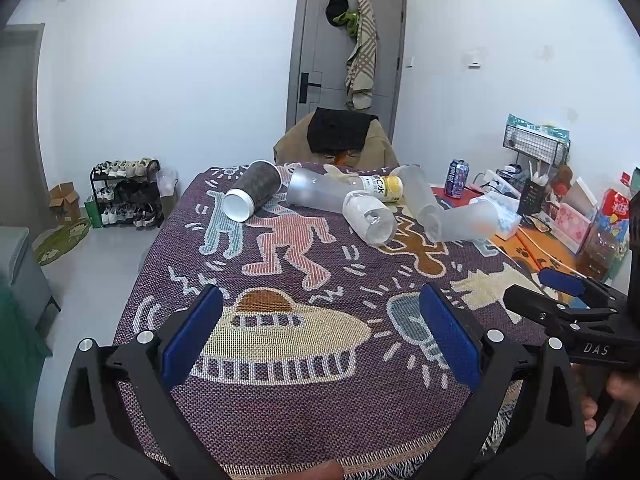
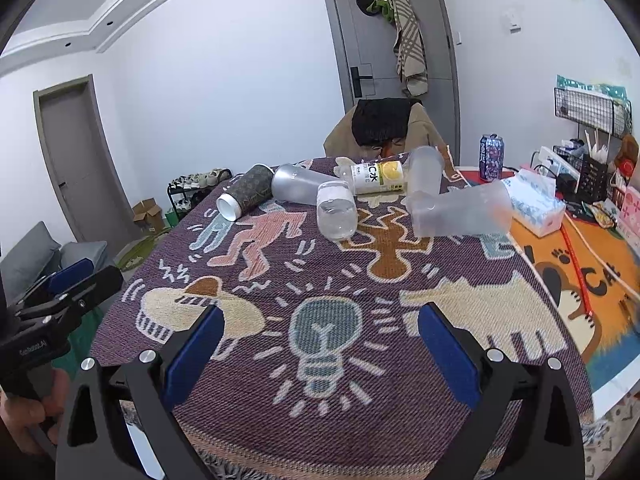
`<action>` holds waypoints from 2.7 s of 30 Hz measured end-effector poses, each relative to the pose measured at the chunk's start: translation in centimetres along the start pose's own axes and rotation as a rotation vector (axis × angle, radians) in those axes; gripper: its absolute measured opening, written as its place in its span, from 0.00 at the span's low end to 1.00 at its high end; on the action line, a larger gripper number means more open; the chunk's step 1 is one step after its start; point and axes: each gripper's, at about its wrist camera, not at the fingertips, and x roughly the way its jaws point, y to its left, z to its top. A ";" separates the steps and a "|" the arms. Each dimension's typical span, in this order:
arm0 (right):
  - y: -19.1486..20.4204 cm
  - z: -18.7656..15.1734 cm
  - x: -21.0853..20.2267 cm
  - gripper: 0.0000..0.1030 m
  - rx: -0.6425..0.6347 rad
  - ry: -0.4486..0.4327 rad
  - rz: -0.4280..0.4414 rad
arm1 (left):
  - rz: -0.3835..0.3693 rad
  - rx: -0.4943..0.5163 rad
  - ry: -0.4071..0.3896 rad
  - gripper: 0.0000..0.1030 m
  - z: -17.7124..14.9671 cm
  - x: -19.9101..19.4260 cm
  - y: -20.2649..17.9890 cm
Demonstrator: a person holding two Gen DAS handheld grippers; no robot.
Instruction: Flip cup upright
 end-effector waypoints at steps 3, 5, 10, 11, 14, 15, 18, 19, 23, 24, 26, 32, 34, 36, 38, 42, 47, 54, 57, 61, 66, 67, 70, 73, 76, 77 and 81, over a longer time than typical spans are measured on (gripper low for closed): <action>-0.5 0.8 0.6 0.93 -0.028 0.003 -0.021 | 0.010 -0.017 0.002 0.95 0.3 0.6 0.3; -0.8 1.5 1.2 0.93 -0.057 0.008 -0.029 | 0.012 -0.024 0.006 0.95 0.5 1.2 0.5; -1.0 3.3 2.7 0.93 -0.142 0.012 -0.063 | 0.015 -0.047 0.015 0.95 1.0 2.8 1.2; -1.1 3.7 3.0 0.93 -0.155 0.013 -0.059 | 0.015 -0.055 0.014 0.95 1.2 3.1 1.4; -1.2 4.8 4.3 0.93 -0.188 0.022 -0.040 | 0.014 -0.088 0.016 0.95 1.6 4.1 2.2; -1.3 5.0 4.7 0.93 -0.200 0.026 -0.041 | 0.011 -0.099 0.016 0.95 1.8 4.5 2.5; -1.2 6.2 6.6 0.93 -0.265 0.036 -0.060 | 0.008 -0.131 0.010 0.95 2.3 5.6 3.4; -1.2 6.5 7.1 0.93 -0.278 0.038 -0.061 | 0.005 -0.136 0.009 0.95 2.5 5.9 3.7; -1.3 8.0 9.7 0.93 -0.344 0.058 -0.083 | 0.011 -0.165 0.006 0.95 3.2 7.2 4.8; -1.2 8.5 10.4 0.93 -0.366 0.062 -0.094 | 0.011 -0.171 0.007 0.95 3.4 7.5 5.0; -1.2 9.4 11.5 0.93 -0.404 0.067 -0.108 | 0.016 -0.182 0.010 0.95 3.7 8.1 5.4; -1.0 12.3 14.7 0.93 -0.487 0.094 -0.130 | 0.029 -0.180 0.026 0.95 5.3 9.6 6.3; -0.9 13.1 15.7 0.93 -0.509 0.106 -0.131 | 0.036 -0.187 0.029 0.95 5.8 10.1 6.7; -0.9 13.8 16.6 0.93 -0.530 0.113 -0.135 | 0.038 -0.200 0.033 0.95 6.2 10.7 7.1; -0.9 14.6 17.8 0.93 -0.549 0.125 -0.133 | 0.042 -0.209 0.037 0.95 6.5 11.2 7.5; -1.5 15.9 20.8 0.92 -0.606 0.158 -0.152 | 0.052 -0.218 0.050 0.95 7.0 12.4 8.0; -2.9 17.2 25.0 0.88 -0.710 0.205 -0.174 | 0.070 -0.215 0.087 0.95 7.5 14.8 8.5; -3.5 18.5 30.2 0.81 -0.862 0.281 -0.125 | 0.102 -0.224 0.106 0.95 8.2 17.4 10.0; -3.3 18.8 32.1 0.78 -0.919 0.306 -0.104 | 0.118 -0.227 0.113 0.95 8.6 18.5 10.6; -3.1 18.5 34.8 0.78 -1.007 0.342 -0.095 | 0.138 -0.232 0.126 0.95 8.8 20.0 11.4; -3.1 17.7 37.6 0.78 -1.130 0.367 -0.114 | 0.134 -0.265 0.145 0.95 8.3 21.2 12.6; -3.1 17.6 38.0 0.78 -1.147 0.372 -0.116 | 0.134 -0.266 0.149 0.95 8.2 21.4 12.7; -3.2 17.2 39.8 0.77 -1.205 0.401 -0.118 | 0.127 -0.275 0.164 0.95 8.0 22.2 13.0; -3.6 16.8 41.3 0.76 -1.251 0.429 -0.126 | 0.133 -0.277 0.169 0.95 7.8 22.5 13.3; -3.7 16.5 42.5 0.68 -1.285 0.451 -0.138 | 0.144 -0.284 0.175 0.95 7.5 22.6 13.7; -3.8 16.4 42.8 0.66 -1.296 0.459 -0.138 | 0.144 -0.287 0.177 0.95 7.5 22.7 13.8; -3.2 16.6 42.5 0.64 -1.330 0.433 -0.133 | 0.149 -0.287 0.176 0.95 7.3 22.4 13.7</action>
